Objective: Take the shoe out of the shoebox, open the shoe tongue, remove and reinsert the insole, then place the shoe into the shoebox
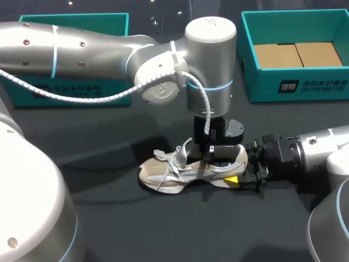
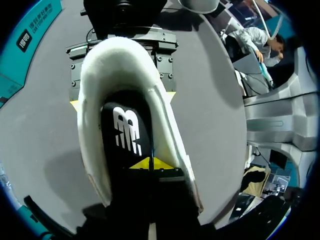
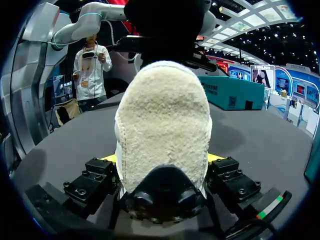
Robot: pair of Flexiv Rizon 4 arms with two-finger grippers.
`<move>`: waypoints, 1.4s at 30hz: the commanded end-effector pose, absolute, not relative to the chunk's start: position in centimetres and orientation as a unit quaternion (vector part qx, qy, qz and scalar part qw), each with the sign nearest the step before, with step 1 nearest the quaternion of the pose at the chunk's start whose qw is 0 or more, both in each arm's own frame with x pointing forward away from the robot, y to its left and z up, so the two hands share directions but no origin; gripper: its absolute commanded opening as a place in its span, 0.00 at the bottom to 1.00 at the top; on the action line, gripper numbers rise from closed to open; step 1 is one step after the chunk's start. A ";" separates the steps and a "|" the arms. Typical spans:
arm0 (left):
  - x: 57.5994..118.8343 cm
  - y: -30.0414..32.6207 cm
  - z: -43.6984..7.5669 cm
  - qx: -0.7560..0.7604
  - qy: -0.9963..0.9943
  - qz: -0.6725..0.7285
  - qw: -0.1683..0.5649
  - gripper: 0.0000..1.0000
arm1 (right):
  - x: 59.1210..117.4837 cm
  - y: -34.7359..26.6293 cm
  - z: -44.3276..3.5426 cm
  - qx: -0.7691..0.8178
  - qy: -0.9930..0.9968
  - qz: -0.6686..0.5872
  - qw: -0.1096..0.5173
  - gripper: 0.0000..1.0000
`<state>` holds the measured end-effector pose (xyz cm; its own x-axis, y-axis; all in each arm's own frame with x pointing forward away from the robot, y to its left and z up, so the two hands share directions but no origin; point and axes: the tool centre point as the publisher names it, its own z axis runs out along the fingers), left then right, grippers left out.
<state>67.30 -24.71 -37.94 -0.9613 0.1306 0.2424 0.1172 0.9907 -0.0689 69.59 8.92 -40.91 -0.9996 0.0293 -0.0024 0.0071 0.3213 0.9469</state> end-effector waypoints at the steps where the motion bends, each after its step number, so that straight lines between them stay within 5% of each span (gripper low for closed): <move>1: 66.6 -24.5 -38.4 -0.065 -0.992 0.030 0.108 0.00 | 69.5 8.9 -40.8 0.012 0.814 0.581 0.010 0.00; 6: 66.5 -24.6 -38.8 -0.060 -0.994 0.025 0.092 0.24 | 69.5 8.9 -40.8 0.012 0.814 0.581 0.010 0.00; 21: 66.9 -25.3 -41.3 -0.077 -0.995 0.003 0.058 0.37 | 69.5 8.9 -40.8 0.012 0.814 0.581 0.010 0.00; 31: 68.7 -25.4 -43.5 -0.031 -0.999 -0.027 -0.002 0.29 | 69.5 8.9 -40.8 0.012 0.814 0.581 0.010 0.00; 36: 70.1 -24.5 -43.7 -0.005 -0.999 -0.030 -0.009 0.00 | 69.5 8.9 -40.8 0.012 0.814 0.581 0.010 0.00; 42: 70.3 -23.2 -42.4 0.008 -1.000 -0.005 0.002 0.00 | 69.5 8.9 -40.8 0.012 0.814 0.581 0.010 0.00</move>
<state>69.13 -24.52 -40.07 -0.9998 -0.0160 -0.0079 -0.0163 0.9987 0.0476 69.67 8.90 -41.00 -0.9996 0.0299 -0.0021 0.0076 0.3212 0.9470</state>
